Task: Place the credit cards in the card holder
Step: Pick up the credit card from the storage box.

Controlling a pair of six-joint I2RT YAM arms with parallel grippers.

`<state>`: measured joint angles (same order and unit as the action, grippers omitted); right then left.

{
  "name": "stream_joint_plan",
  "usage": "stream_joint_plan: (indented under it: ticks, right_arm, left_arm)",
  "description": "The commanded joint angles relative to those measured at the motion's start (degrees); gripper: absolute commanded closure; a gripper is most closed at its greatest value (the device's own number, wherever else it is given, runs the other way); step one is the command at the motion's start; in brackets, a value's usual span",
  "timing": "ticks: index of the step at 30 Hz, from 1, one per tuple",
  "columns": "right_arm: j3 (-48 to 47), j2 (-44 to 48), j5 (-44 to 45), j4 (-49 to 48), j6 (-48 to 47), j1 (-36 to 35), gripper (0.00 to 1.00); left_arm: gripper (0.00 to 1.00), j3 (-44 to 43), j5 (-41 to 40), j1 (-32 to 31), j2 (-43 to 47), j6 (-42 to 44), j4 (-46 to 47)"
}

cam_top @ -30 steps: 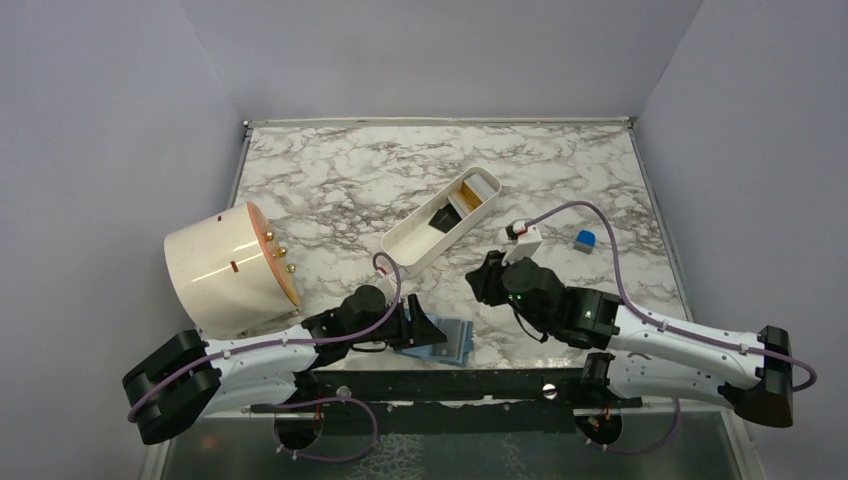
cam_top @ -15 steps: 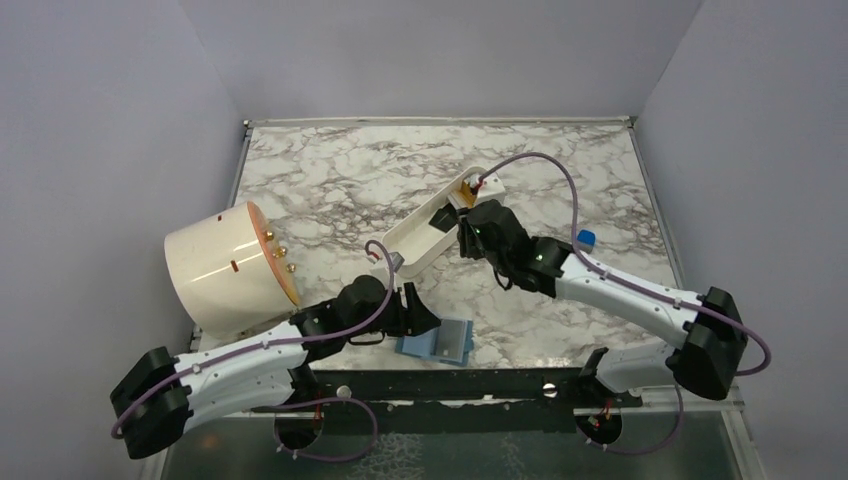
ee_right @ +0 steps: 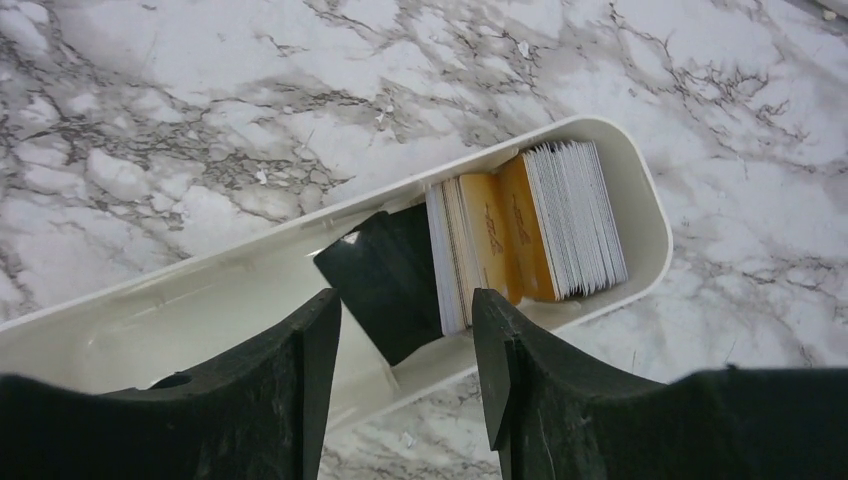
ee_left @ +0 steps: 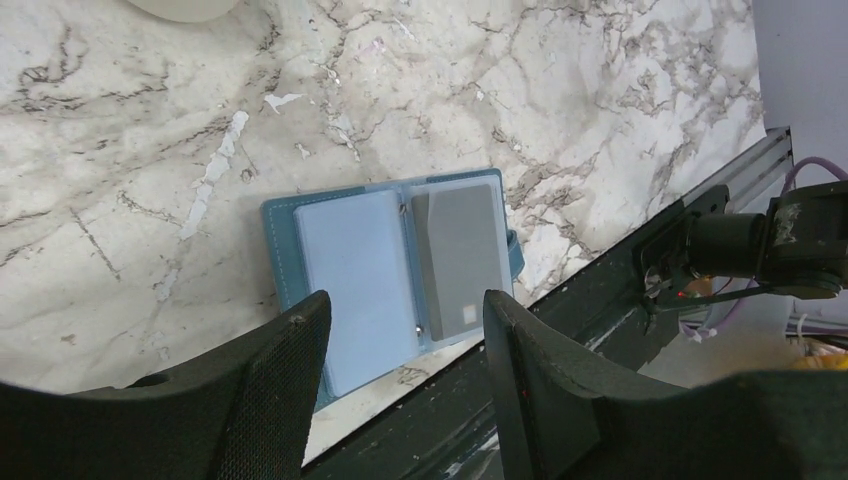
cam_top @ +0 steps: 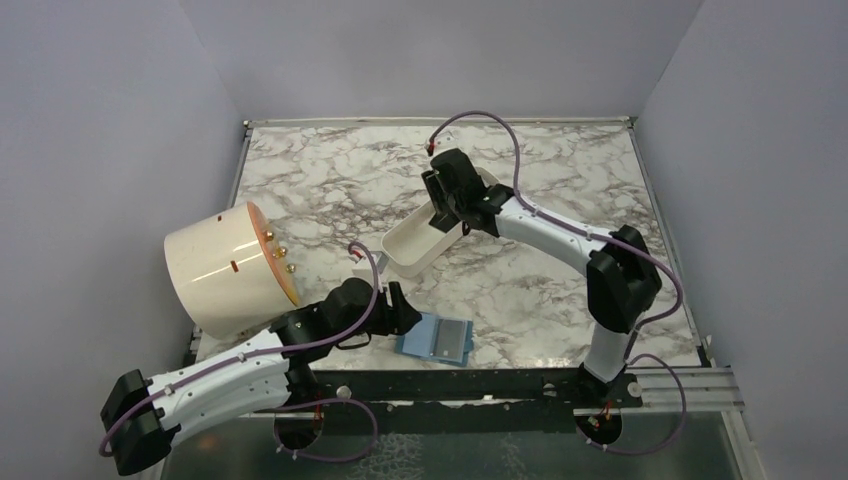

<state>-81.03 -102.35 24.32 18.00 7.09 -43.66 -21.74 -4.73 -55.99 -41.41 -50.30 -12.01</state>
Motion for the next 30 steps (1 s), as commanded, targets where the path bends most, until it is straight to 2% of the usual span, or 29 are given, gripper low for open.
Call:
stream_joint_plan:
  ticks: [1,9,22,30]
  right_arm:
    - [-5.41,-6.27,-0.46,1.28,-5.71,0.72,0.48]
    - [-11.52,-15.49,4.36,4.91,-8.73,2.16,0.47]
    - [-12.78,-19.72,5.35,4.21,-13.65,3.91,0.47]
    - [-14.49,-22.24,8.83,4.11,-15.82,4.32,0.47]
  left_arm:
    - [0.40,-1.19,-3.73,0.00,3.05,1.78,-3.00]
    - [0.40,-2.56,-6.15,0.00,6.81,2.75,-5.81]
    - [0.38,-2.34,-7.57,0.00,8.57,2.26,-6.64]
    - [0.38,-2.26,-7.36,-0.04,8.72,1.71,-6.67]
